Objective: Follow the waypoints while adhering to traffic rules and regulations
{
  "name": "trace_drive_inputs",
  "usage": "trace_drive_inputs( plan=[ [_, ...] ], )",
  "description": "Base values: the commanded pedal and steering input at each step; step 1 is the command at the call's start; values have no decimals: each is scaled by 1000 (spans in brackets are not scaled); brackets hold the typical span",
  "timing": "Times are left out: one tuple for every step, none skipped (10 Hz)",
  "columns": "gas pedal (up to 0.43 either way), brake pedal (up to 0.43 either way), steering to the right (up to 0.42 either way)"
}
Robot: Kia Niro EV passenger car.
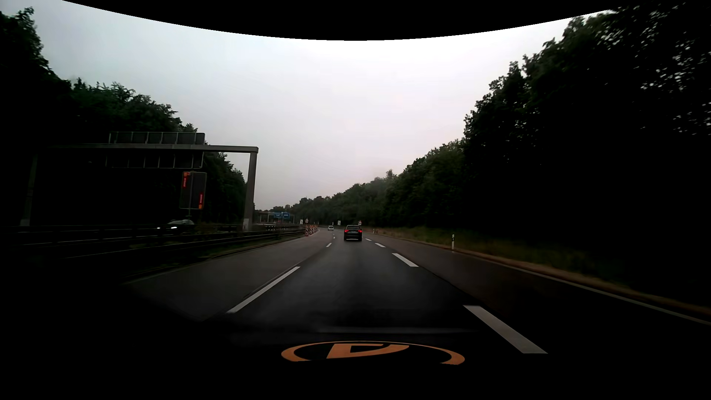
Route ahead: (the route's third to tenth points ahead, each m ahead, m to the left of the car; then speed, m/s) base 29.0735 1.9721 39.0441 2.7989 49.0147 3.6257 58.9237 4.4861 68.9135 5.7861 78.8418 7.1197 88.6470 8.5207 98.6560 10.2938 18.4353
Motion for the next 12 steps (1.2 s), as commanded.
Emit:
trace_drive_inputs(
  plan=[
    [98,0,-9],
    [98,0,-8],
    [98,0,-8],
    [98,0,-8],
    [98,0,-8],
    [98,0,-8],
    [98,0,-8],
    [98,0,-8],
    [98,0,-8],
    [98,0,-8],
    [98,0,-8],
    [98,0,-8]
  ],
)
